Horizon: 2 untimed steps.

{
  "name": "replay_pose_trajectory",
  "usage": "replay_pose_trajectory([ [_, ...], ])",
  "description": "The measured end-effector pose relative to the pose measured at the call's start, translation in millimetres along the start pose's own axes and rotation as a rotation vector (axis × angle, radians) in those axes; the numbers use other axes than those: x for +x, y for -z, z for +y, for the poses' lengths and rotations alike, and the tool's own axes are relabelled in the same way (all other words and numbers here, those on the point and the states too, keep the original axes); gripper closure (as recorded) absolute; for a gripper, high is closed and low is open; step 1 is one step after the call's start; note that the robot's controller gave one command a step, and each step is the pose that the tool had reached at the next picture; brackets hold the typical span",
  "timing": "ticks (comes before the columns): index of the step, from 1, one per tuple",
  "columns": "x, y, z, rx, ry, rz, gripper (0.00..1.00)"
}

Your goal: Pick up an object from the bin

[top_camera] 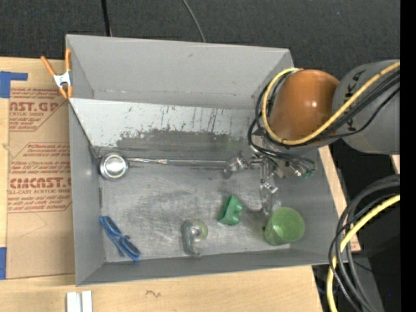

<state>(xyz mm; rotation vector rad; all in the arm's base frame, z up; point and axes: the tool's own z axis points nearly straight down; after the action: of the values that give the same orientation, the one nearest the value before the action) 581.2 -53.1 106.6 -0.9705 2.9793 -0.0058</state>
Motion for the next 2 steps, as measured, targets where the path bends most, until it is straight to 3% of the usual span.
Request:
replay_pose_trajectory([
  [1, 25.2, -33.7, 47.8, -0.006, 0.152, -0.001, 0.00],
  [2, 24.5, -32.8, 47.1, -0.005, 0.152, -0.002, 1.00],
])
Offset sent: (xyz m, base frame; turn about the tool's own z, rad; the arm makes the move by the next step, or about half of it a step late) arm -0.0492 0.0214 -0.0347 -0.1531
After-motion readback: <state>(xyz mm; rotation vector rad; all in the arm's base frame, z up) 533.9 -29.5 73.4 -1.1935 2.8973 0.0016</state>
